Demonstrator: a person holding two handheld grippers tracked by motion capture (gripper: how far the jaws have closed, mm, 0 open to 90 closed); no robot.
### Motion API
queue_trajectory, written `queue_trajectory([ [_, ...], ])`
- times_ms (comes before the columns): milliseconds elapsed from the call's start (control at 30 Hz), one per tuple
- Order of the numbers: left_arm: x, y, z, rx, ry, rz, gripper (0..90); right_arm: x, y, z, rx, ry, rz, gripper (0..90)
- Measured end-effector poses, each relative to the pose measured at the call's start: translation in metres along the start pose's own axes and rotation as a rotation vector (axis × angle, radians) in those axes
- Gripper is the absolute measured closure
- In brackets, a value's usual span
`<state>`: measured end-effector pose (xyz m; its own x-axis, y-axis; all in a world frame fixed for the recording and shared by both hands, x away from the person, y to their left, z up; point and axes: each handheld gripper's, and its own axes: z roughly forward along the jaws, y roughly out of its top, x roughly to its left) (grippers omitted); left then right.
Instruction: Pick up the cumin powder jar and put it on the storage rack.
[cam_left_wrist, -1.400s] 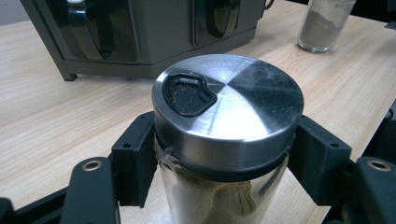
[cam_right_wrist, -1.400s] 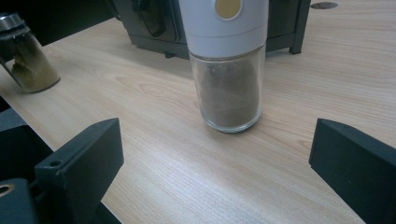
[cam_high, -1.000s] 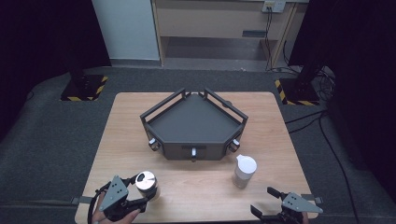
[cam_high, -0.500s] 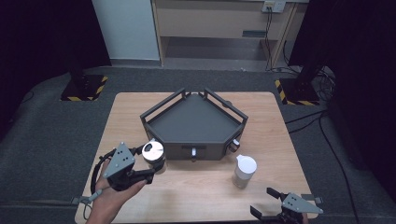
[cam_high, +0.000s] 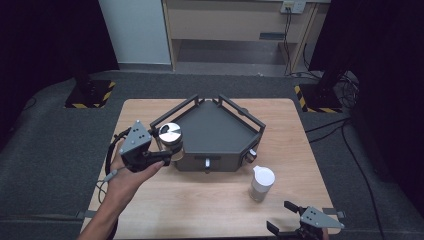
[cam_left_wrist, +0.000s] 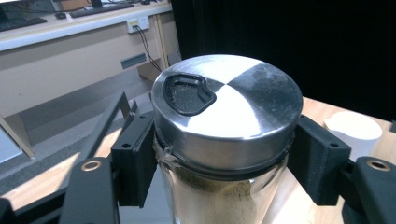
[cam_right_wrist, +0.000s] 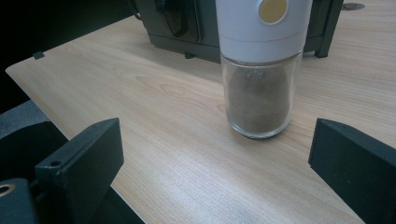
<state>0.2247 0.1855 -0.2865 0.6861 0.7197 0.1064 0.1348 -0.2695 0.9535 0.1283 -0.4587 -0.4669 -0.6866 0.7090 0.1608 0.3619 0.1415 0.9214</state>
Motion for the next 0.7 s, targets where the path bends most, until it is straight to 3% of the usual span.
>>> queue_trajectory([
  [267, 0.014, -0.005, 0.031, 0.008, 0.031, -0.011, 30.3, -0.001, 0.0, 0.001, 0.006, -0.003, 0.002, 3.4],
  [700, 0.02, -0.021, 0.063, -0.003, 0.058, -0.034, 30.3, -0.001, -0.001, 0.002, 0.011, -0.005, 0.004, 3.4],
])
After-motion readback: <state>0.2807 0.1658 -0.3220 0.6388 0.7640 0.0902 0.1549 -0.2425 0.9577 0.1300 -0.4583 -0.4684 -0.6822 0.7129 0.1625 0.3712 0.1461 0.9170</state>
